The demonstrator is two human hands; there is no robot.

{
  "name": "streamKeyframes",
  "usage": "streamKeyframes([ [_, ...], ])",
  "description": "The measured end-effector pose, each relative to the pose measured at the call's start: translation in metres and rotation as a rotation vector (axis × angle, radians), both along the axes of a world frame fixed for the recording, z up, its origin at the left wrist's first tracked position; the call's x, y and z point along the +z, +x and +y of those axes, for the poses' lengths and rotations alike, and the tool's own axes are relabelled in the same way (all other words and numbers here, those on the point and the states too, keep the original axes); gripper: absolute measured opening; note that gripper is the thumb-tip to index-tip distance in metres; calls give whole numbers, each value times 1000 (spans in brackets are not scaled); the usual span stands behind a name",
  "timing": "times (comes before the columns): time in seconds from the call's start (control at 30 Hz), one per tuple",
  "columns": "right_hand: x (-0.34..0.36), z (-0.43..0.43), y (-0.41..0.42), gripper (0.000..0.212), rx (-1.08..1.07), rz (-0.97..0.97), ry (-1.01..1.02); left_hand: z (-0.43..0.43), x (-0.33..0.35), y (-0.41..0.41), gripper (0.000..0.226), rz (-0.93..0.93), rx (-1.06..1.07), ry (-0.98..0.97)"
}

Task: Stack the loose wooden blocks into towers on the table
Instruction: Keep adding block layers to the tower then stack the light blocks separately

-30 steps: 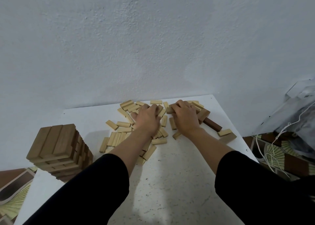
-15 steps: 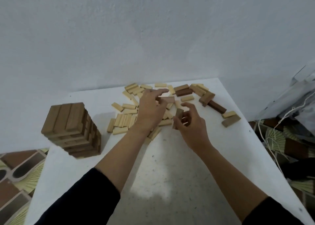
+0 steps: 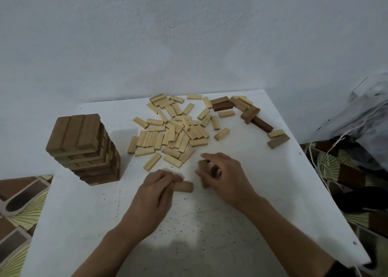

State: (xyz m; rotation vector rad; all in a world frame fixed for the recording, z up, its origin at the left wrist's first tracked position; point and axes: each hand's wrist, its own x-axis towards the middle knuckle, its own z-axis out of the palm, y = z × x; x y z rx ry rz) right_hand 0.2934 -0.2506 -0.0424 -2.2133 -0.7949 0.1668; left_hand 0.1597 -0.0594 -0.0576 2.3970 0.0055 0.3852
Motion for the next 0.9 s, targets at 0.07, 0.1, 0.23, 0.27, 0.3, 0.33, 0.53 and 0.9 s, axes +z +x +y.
streamKeyframes([
  [0.07, 6, -7, 15, 43, -49, -45, -14, 2, -4, 7, 31, -39, -19, 71],
  [0.1, 9, -12, 26, 38, -100, -112, -25, 2, -7, 10, 31, -52, -27, 95],
  [0.23, 16, -41, 91, 29, -383, -344, -198, -5, -11, 21, 46, -80, -18, 99],
  [0.27, 17, -47, 106, 30, -430, -362, -282, -8, -9, 23, 43, -92, 11, 115],
  [0.3, 17, -53, 119, 33, -460, -364, -357, -12, -7, 24, 40, -100, 43, 134],
  [0.33, 17, -57, 129, 35, -475, -350, -420, -15, -6, 26, 37, -105, 70, 145],
  [0.53, 9, -51, 128, 35, -433, -330, -576, -29, -6, 26, 29, -88, 3, 187],
  [0.9, -7, -18, 23, 22, -142, -299, -178, -5, -4, 25, 36, 35, -10, 91],
])
